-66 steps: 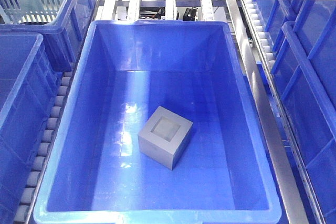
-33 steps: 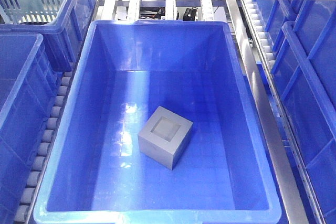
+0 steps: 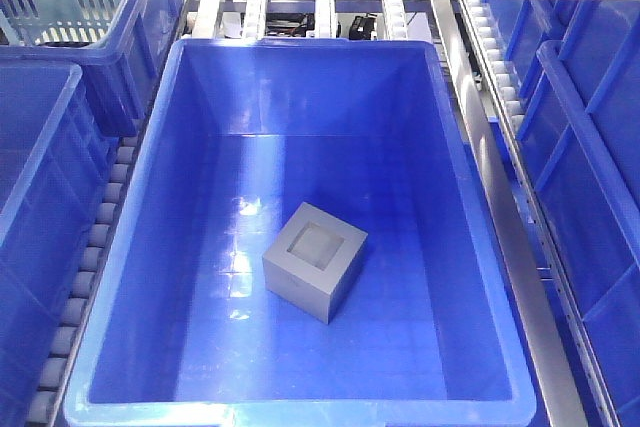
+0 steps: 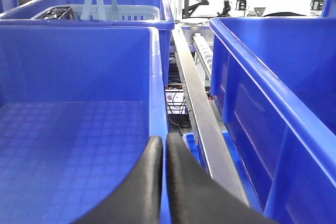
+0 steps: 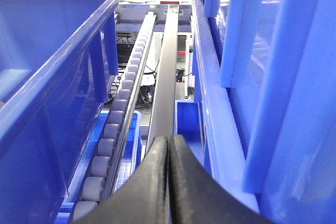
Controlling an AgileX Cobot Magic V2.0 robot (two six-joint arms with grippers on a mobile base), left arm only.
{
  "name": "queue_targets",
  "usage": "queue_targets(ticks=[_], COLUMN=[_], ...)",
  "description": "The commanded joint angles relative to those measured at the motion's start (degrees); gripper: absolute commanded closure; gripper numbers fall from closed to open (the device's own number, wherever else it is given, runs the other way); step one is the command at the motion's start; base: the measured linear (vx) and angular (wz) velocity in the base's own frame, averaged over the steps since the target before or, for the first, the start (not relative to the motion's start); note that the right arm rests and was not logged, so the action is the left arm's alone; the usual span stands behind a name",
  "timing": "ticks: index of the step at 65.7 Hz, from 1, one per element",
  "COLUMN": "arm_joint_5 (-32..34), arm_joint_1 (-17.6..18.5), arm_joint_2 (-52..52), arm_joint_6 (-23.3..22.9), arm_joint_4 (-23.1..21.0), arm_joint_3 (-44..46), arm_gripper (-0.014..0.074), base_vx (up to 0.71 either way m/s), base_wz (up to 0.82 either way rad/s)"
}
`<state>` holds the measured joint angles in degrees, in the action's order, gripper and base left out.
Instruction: Sort gray base to blue bin
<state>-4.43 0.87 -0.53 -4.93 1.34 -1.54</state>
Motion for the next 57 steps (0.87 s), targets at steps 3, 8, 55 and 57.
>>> queue_targets(ticks=[3,8,55,57], arm_joint_5=[3.80,3.80,3.80,3.80], arm_joint_1=[0.44,0.44,0.44,0.44], arm_joint_2=[-0.96,-0.96,-0.96,-0.96], arm_joint_6=[-0.01,-0.01,-0.01,-0.01], arm_joint_4=[-0.54,-0.54,-0.54,-0.54], arm_joint_3=[-1.65,-1.65,-1.65,-1.65], arm_gripper=[0.0602,0.0602,0.0602,0.0602], base_vx=[0.00,0.00,0.00,0.00], base_wz=[0.00,0.00,0.00,0.00])
